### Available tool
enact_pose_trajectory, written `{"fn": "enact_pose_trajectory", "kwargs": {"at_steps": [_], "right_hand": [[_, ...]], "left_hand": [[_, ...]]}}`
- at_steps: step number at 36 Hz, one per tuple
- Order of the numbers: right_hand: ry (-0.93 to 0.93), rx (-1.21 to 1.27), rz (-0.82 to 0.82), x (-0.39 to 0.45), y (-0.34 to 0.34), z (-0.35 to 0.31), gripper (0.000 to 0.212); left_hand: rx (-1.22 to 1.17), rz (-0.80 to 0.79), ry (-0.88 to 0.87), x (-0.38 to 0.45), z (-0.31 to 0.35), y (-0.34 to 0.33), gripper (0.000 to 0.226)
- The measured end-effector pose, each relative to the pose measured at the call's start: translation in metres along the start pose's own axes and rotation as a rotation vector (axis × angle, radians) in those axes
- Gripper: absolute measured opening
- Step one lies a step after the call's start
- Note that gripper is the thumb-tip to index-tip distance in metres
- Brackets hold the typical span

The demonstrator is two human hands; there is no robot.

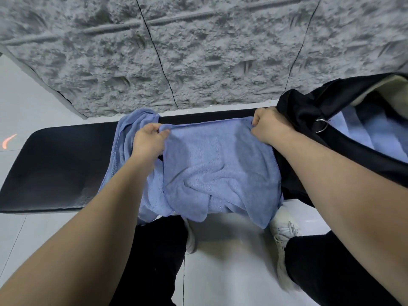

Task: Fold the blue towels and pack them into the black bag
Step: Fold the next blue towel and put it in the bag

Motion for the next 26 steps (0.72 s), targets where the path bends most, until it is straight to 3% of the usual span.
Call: {"fn": "enact_pose_trajectory", "kwargs": {"at_steps": [6, 12, 16, 23, 26], "right_hand": [[0.019, 0.034, -0.055, -0.008, -0.001, -0.002, 0.008], [0.017, 0.37, -0.041, -0.024, 0.006, -0.002, 0.045], [-0.014, 0.576, -0.085, -0.046, 0.008, 0.003, 0.008], [0.007, 0.756, -0.126, -0.09, 0.022, 0.017, 0.01], [0.122, 0.721, -0.036, -0.108, 0.04, 0.019, 0.008]], "left_hand": [[-0.037, 0.015, -0.162, -0.016, 0.024, 0.005, 0.007], [-0.132, -0.014, -0.21, -0.036, 0.04, 0.009, 0.016], [-0.153, -0.001, -0.196, -0.05, 0.044, 0.013, 0.021], [-0.221, -0.001, -0.181, -0.081, 0.046, 0.023, 0.025], [-0.28, 0.004, -0.14, -0.092, 0.046, 0.034, 0.024]]}}
Point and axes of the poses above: each hand's wrist, its own x-axis towards the middle knuckle, its own y-axis out of the back of the hand, z = x × y, the point moved 9 cm from there along x, towards the middle knuckle, and after that the axes turned 1 degree about -y, right-handed, at the moved point
